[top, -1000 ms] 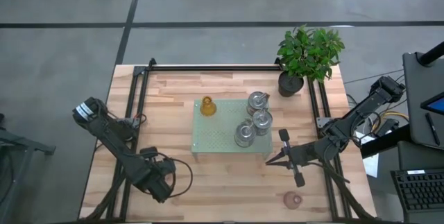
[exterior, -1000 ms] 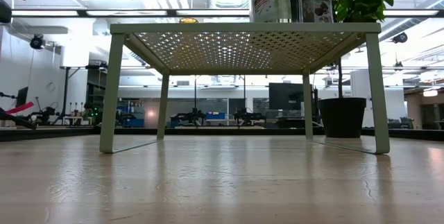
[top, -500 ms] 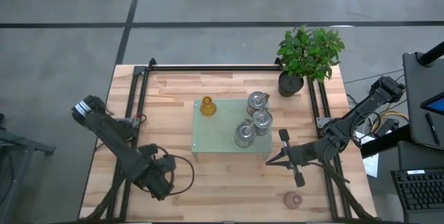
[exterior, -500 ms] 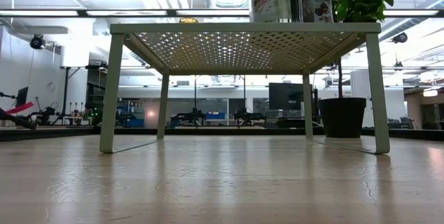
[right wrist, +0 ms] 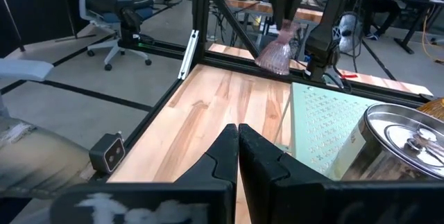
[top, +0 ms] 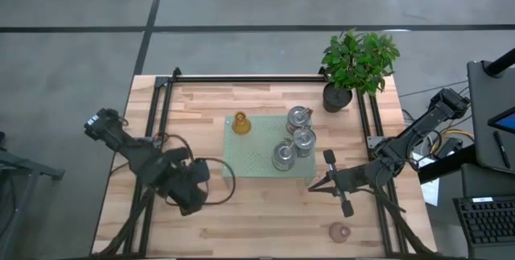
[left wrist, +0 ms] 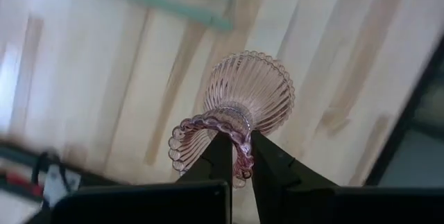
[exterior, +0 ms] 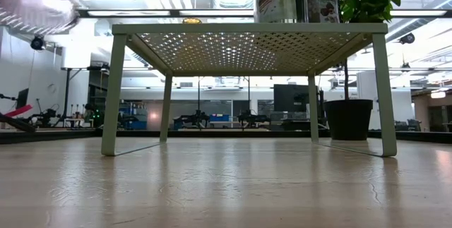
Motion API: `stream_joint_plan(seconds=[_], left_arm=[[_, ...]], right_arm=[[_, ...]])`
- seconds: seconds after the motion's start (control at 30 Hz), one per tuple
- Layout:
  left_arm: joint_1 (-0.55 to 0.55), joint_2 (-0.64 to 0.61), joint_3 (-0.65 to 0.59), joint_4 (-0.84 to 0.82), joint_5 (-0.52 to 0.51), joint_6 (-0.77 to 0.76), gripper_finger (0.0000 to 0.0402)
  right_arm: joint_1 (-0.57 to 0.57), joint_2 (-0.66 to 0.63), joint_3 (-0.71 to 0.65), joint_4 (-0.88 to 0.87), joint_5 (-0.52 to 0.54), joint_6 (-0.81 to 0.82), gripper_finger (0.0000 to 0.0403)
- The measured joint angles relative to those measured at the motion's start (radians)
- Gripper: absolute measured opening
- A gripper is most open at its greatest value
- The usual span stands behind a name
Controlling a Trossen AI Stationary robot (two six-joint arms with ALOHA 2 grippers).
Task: Pick & Place candle stick holders
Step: Put the left pink candle holder on the shelf
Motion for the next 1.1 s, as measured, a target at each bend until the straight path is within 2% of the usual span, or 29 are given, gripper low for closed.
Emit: stream_joint_plan(seconds=[0.3,0.53,0.77,1.1], left_arm=[[0.151,0.01,0.16,0.039,-0.07,0.237,0.0022],[0.284,0.051,0.213,0.054,-0.122,0.485,0.0022],[0.349,0.128,0.27,0.118,-0.154,0.724,0.0022],[0.429,0.238,0.347,0.061,-0.168,0.868,0.0022]], right_arm=[[0.001,0.0,0.0,-0.001,0.0,0.0,0.0008],[0.001,0.0,0.0,0.0,0.0,0.0,0.0008],[0.0,0.0,0.0,0.0,0.0,0.0,0.0008],[0.0,0.0,0.0,-0.001,-0.001,0.0,0.0008]])
